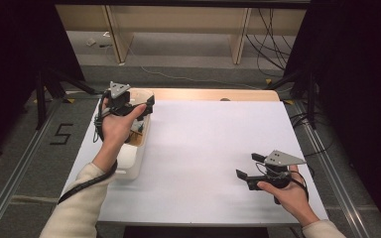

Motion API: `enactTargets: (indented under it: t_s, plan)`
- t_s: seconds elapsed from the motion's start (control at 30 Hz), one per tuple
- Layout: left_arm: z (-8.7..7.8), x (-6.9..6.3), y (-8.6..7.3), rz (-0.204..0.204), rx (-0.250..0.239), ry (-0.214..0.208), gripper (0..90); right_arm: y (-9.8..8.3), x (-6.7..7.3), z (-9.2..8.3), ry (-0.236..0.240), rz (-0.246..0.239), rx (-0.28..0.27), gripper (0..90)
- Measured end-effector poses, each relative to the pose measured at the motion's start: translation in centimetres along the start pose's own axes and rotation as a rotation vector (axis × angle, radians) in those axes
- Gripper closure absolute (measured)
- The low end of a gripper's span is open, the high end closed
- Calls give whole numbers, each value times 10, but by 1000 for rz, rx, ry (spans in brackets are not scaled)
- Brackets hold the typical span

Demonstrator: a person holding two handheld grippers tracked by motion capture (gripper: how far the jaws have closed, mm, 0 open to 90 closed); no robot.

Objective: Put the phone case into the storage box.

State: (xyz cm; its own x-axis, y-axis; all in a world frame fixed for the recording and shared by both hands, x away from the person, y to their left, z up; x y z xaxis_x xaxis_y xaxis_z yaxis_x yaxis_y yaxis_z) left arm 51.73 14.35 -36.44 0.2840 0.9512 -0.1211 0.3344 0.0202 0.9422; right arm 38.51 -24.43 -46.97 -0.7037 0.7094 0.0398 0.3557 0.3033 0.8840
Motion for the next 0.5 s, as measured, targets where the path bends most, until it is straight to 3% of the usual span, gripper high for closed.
enactTargets:
  t_s: [0.5]
  plan:
    - [0, 5, 1, -5, -10, 6, 108, 0, 0, 0, -2, 0, 2, 153]
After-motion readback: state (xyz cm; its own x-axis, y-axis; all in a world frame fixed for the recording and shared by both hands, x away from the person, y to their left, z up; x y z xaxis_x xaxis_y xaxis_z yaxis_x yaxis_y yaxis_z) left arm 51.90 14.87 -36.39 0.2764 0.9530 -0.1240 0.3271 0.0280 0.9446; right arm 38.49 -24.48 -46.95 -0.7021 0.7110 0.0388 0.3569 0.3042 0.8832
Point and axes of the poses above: each handheld gripper's, and its own axes: z roughly forward along the jaws, y roughly out of its top, x roughly to its left, the point moved 5 cm from there along z, roughly forward along the jaws
